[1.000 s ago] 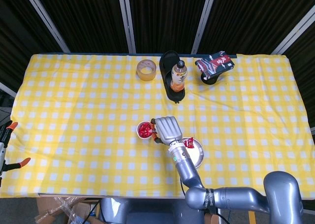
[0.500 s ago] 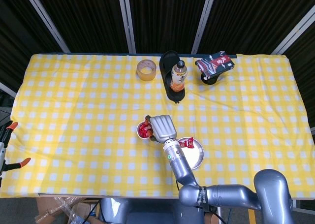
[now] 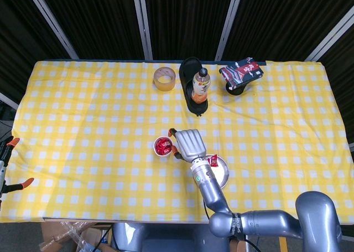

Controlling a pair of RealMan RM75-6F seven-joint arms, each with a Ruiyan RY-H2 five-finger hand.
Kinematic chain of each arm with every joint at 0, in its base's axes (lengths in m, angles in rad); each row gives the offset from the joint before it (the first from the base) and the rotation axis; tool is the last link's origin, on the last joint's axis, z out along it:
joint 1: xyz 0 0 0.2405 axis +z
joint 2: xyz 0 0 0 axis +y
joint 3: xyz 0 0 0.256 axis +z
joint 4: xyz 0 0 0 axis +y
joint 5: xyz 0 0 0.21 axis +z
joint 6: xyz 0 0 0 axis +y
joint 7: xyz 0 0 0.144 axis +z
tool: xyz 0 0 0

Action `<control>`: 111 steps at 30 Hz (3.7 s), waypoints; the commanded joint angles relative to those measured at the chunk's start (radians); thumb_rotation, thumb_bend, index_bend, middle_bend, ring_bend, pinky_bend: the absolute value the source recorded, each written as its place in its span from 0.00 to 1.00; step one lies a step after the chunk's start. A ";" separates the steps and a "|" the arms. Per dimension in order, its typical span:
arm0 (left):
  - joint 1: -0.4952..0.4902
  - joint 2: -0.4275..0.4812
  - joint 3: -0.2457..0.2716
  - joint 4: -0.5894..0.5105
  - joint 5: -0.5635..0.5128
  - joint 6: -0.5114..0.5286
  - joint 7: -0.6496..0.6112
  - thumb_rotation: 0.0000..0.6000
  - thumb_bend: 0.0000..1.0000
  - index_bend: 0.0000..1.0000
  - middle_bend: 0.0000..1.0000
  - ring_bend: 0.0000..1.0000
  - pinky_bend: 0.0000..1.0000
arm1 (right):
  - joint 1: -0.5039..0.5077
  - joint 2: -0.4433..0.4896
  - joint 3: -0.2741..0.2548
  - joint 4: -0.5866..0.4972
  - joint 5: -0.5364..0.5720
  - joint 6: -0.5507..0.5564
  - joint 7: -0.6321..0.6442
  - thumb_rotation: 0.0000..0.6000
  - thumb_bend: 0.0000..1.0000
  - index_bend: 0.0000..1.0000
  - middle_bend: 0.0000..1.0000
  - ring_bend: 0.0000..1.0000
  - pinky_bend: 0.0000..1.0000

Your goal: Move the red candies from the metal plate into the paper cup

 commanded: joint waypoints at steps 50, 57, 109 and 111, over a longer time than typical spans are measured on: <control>0.014 -0.023 -0.001 0.014 0.015 0.040 0.030 1.00 0.05 0.00 0.00 0.00 0.00 | -0.242 0.085 -0.249 -0.103 -0.042 0.003 0.052 1.00 0.37 0.36 0.89 0.90 0.90; 0.014 -0.023 -0.001 0.014 0.013 0.039 0.034 1.00 0.05 0.00 0.00 0.00 0.00 | -0.250 0.088 -0.248 -0.098 -0.053 -0.006 0.062 1.00 0.37 0.41 0.89 0.90 0.90; 0.014 -0.020 -0.003 0.009 0.007 0.034 0.029 1.00 0.05 0.00 0.00 0.00 0.00 | -0.278 0.076 -0.223 -0.055 -0.080 -0.049 0.117 1.00 0.50 0.56 0.89 0.90 0.90; 0.014 -0.020 -0.004 0.009 0.007 0.033 0.028 1.00 0.05 0.00 0.00 0.00 0.00 | -0.277 0.087 -0.213 -0.073 -0.088 -0.043 0.117 1.00 0.50 0.57 0.89 0.90 0.90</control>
